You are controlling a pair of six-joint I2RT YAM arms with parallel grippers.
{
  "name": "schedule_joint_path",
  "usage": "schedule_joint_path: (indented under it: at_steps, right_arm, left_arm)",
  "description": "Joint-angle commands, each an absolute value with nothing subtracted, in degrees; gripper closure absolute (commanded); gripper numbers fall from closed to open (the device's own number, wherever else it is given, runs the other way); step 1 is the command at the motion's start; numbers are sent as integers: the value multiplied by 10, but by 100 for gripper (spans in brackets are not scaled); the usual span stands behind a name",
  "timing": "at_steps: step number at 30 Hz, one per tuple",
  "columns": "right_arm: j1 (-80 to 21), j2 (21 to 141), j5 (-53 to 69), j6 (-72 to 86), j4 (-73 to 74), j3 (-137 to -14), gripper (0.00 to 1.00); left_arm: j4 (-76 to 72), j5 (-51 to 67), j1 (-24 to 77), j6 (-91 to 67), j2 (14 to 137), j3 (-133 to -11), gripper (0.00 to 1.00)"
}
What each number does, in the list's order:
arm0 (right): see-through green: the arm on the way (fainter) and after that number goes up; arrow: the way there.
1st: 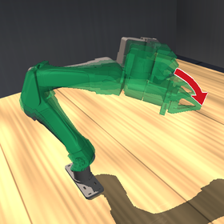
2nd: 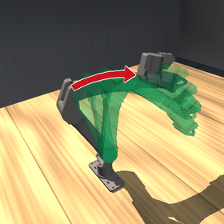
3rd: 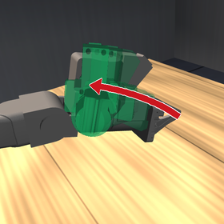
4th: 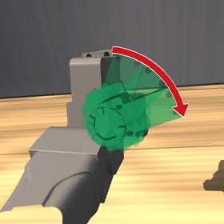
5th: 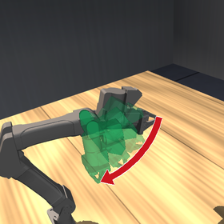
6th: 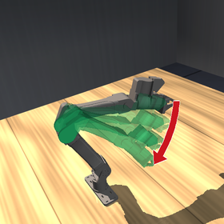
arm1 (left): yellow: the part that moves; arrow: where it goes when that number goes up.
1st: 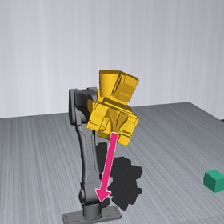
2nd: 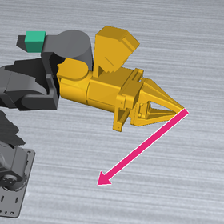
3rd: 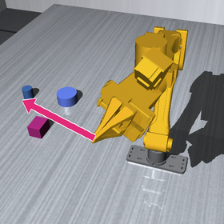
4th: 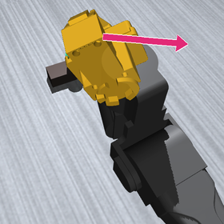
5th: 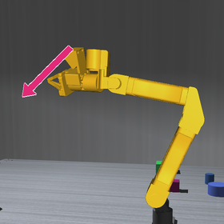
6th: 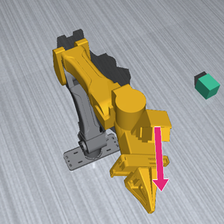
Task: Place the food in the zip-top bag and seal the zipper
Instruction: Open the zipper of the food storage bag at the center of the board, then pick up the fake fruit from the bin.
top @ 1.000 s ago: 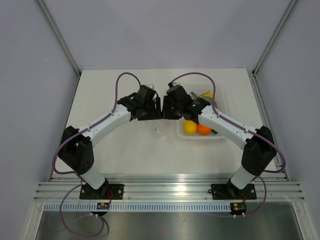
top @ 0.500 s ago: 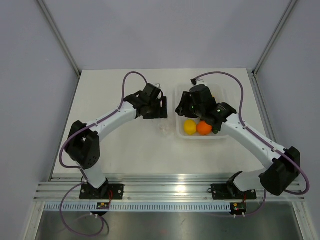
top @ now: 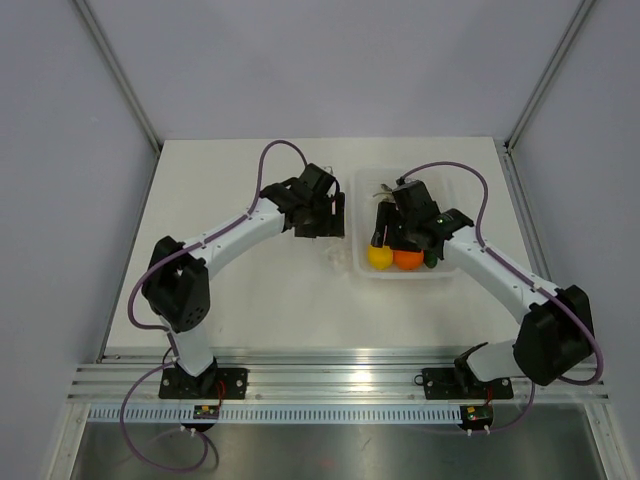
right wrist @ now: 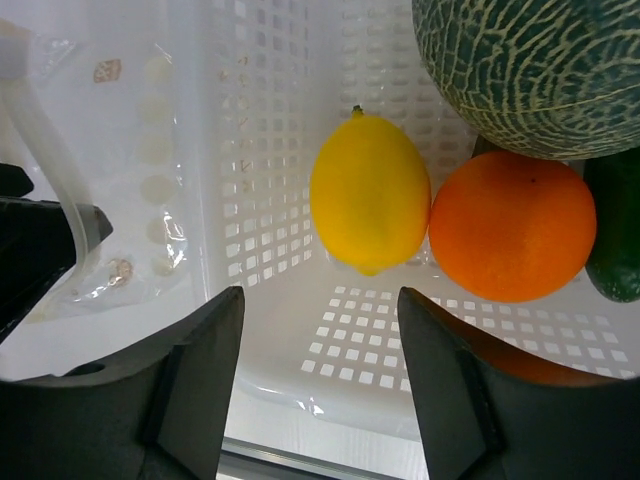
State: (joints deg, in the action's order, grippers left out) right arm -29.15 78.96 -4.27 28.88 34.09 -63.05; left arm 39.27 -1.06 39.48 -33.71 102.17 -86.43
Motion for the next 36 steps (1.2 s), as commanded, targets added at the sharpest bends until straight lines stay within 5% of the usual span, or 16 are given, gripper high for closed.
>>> schedule_joint_path:
  at_steps: [1, 13, 21, 23, 31, 36]
  right_arm:
    - [-293, 819, -16, 263, 323, -627, 29]
    - [-287, 916, -43, 241, 302, -642, 13]
    - [-283, 945, -44, 233, 253, -634, 12]
    - [-281, 950, -40, 232, 244, -633, 14]
    - [-280, 936, -36, 238, 243, -627, 56]
    - [-280, 869, -37, 241, 250, -623, 58]
  left_arm:
    - [398, -18, 402, -347, 1027, -890, 26]
    - [388, -6, 403, -352, 1032, -882, 26]
    - [381, -4, 403, -352, 1038, -881, 26]
    - [379, -4, 403, -350, 1039, -880, 26]
    - [366, 14, 403, -321, 1035, -880, 27]
    - [344, 28, 403, -280, 1034, -874, 27]
